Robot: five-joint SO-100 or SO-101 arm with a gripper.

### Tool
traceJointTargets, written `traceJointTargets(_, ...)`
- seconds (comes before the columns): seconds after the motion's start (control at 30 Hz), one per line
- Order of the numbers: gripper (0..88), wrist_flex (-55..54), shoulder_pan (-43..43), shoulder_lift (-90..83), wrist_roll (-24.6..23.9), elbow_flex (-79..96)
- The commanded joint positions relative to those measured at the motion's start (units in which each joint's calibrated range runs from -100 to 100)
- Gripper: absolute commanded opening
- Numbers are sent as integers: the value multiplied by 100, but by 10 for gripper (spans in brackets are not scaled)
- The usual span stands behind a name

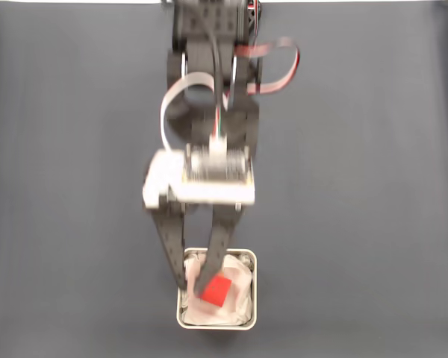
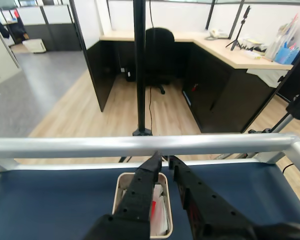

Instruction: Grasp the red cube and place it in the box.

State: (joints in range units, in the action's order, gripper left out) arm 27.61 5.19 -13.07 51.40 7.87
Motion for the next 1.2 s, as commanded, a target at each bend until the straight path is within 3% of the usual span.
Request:
traceJointTargets(0.0, 0, -220, -100, -1414, -34, 1093)
traceJointTargets(0.43, 0, -318, -278, -5599, -44, 6887)
traceJointTargets(0.67, 0, 1108, -264, -7861, -15, 9095)
traceJointTargets(0.9, 0, 3944, -626, -8693, -293, 9195)
traceJointTargets(1.17, 0, 4830, -512, -8684, -225, 9195)
